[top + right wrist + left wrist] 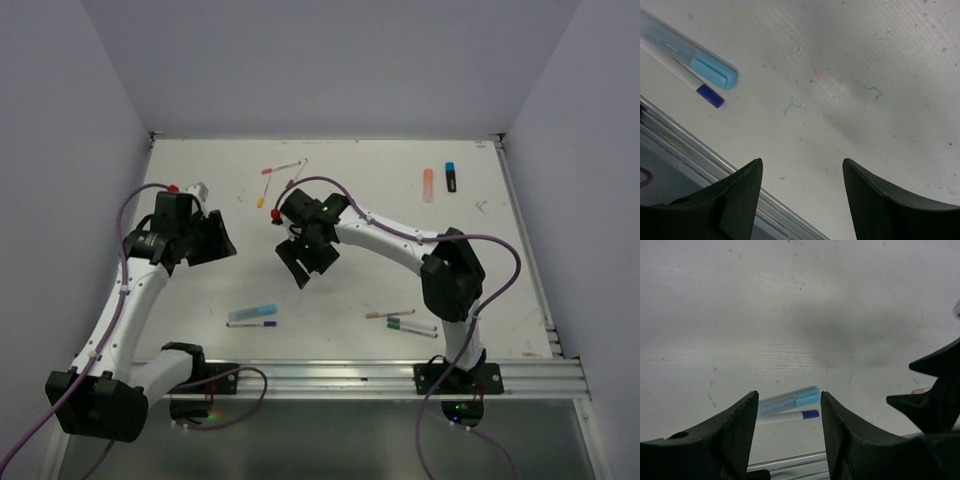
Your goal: Open the pen caps
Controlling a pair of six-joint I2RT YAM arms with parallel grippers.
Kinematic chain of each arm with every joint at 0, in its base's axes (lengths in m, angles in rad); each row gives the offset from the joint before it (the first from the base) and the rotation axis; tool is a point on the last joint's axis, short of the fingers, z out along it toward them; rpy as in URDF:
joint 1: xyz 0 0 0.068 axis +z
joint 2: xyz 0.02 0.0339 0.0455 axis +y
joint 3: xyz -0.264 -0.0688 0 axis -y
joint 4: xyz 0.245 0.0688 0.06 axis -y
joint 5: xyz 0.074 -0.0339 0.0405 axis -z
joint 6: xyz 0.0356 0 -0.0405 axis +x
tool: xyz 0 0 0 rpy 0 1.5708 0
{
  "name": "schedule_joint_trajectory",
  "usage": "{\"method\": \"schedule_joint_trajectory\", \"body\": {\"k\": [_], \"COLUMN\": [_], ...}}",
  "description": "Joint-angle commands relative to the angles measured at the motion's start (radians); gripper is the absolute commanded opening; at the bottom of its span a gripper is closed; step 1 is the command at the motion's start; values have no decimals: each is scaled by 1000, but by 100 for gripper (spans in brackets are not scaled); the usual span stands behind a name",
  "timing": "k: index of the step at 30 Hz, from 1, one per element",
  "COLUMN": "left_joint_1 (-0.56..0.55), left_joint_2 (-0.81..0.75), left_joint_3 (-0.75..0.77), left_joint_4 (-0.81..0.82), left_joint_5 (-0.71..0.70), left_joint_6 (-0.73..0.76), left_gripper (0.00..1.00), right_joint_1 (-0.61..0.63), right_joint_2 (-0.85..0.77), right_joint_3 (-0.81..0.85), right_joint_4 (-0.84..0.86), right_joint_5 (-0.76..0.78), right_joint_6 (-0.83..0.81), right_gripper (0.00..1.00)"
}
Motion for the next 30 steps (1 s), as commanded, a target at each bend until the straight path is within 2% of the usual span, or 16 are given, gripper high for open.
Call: {"method": "schedule_joint_trajectory", "body": {"k": [1,5,9,13,17,21,24,25,26,30], "left_joint_1": [-27,-86,-203,-347,-372,-407,-407,-404,-403,-386], "left_joint_2": [-16,-50,-43,63,164,233,263,264,264,283], "left_joint_3": [-123,-203,-203,-223,-183,-157,-128,-113,-103,-64], "left_joint_4": [38,40,28,40,23,25,41,51,54,35], "left_joint_5": [114,162,58,-68,-84,-119,-97,-61,-53,4], "left_joint_6": [90,124,127,84,47,-63,-136,-149,-166,-297], "left_gripper": [56,57,59,59,60,63,70,78,99,100], "right_joint_1": [-27,-131,-248,-268,-269,-278,-280,-281,-281,-285], "right_joint_2": [-63,-184,-293,-339,-361,-369,-376,-385,-393,-418], "right_joint_3": [36,-36,-99,-78,-84,-119,-137,-140,-150,-171], "right_joint_4": [38,41,38,-1,0,5,14,14,15,17], "right_joint_5": [19,-42,-72,-44,-62,-72,-81,-78,-70,-56], "right_joint_6": [111,178,200,148,131,126,126,126,126,122], "right_gripper": [70,73,75,76,78,78,78,78,78,78]}}
